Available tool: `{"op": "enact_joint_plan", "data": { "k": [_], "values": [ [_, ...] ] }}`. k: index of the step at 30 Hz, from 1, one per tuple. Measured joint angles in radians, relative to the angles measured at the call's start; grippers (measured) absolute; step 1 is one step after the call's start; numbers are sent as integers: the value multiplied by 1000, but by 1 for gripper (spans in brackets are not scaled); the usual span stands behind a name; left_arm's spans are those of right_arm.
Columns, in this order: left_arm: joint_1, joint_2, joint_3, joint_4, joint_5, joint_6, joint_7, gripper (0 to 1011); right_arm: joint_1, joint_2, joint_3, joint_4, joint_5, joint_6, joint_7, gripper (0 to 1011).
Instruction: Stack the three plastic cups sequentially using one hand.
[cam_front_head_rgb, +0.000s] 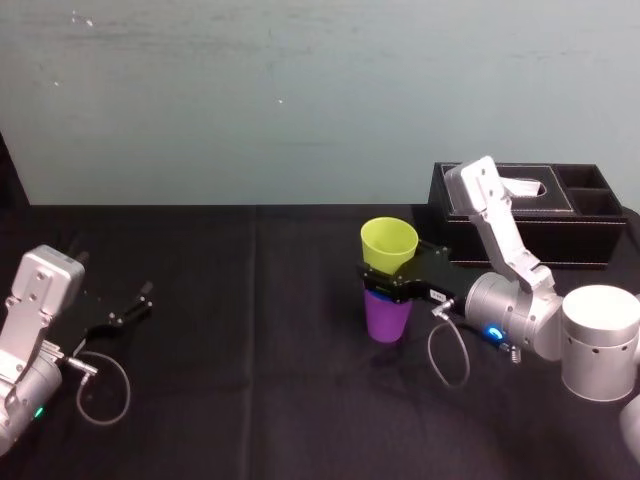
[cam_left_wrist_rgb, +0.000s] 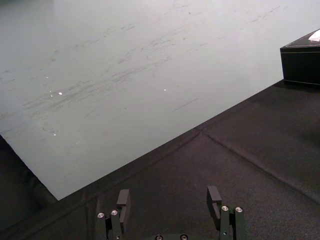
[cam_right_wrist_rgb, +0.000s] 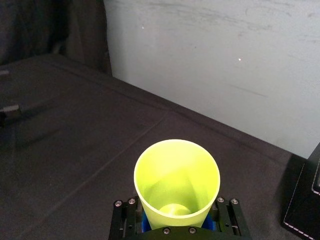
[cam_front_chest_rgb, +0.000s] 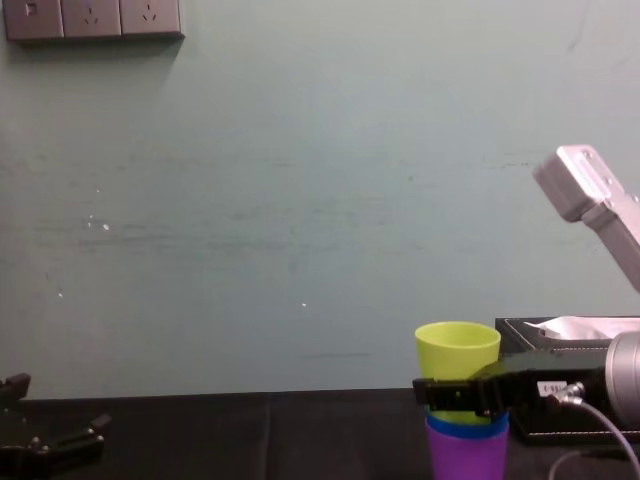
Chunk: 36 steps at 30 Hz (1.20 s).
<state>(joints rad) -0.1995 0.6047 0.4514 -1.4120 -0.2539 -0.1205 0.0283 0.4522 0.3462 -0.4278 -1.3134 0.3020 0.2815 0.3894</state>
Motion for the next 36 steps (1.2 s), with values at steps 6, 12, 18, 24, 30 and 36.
{"op": "enact_joint_plan", "data": {
  "k": [6,12,18,24,30,36],
  "values": [
    [0,0,0,0,0,0,0,1000,-2,-5,-3,13,-12,-4,-1,719],
    [0,0,0,0,0,0,0,1000,-6,-9,2,17,-19,-9,-2,719],
    [0,0,0,0,0,0,0,1000,-11,-14,11,19,-21,-16,-4,718],
    [0,0,0,0,0,0,0,1000,-11,-13,11,19,-21,-16,-5,719],
    [0,0,0,0,0,0,0,1000,-10,-12,10,19,-21,-15,-5,739],
    [0,0,0,0,0,0,0,1000,-10,-12,9,19,-22,-14,-5,899]
  ]
}}
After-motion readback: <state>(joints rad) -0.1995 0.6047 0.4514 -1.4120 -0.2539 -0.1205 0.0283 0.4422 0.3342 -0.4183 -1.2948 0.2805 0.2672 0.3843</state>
